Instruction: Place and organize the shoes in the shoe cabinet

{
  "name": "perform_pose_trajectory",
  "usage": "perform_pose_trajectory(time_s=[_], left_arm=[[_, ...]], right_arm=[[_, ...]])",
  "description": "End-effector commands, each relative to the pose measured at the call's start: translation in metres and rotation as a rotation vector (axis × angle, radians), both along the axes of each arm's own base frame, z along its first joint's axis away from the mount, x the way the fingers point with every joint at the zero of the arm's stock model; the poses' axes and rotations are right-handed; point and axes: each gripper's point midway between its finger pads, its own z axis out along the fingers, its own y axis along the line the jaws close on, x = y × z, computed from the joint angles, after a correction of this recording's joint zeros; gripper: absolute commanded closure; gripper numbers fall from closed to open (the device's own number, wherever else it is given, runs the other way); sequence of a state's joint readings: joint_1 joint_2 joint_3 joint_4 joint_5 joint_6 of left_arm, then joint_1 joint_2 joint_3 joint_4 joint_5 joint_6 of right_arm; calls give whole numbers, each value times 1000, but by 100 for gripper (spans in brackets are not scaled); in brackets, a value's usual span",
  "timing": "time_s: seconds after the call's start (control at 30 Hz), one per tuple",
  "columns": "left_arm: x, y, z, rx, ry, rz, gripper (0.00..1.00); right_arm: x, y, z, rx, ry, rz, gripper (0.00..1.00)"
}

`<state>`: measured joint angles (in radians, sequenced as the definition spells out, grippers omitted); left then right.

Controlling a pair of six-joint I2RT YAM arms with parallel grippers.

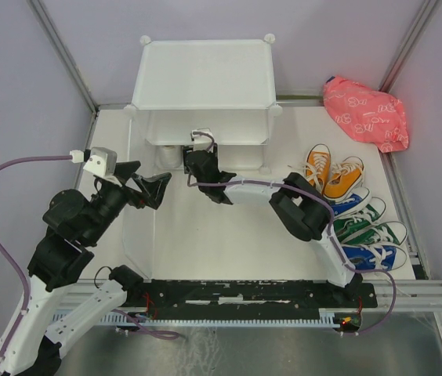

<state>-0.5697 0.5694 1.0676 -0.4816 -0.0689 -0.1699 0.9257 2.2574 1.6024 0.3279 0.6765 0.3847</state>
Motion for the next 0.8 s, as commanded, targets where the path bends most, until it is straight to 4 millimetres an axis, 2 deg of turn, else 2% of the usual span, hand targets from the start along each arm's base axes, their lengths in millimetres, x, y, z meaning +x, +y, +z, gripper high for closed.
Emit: perform_pose_trajectory(time_s=[0.0, 0.1, 0.27, 0.37, 0.4, 0.57, 0.77], left_arm=[[-2, 3, 12, 7, -52, -1, 1], [-1, 3, 10, 8, -49, 1, 1], [-1, 3, 9, 12, -45, 3, 1], [0, 3, 9, 13, -47, 7, 1], [-1, 4, 9, 14, -48, 11, 1], [1, 4, 5, 19, -41, 15, 1], [2, 3, 4, 23, -37, 13, 1]], right_arm=[[-18, 5, 53, 118, -4, 63, 32], [-20, 4, 40, 104, 25, 60, 37], [-10, 7, 22, 64, 25, 29, 48], [-5, 7, 18, 56, 16, 0, 67], [-3, 7, 17, 59, 10, -5, 70], [6, 4, 15, 34, -23, -44, 70], [19, -5, 29, 7, -78, -103, 70]])
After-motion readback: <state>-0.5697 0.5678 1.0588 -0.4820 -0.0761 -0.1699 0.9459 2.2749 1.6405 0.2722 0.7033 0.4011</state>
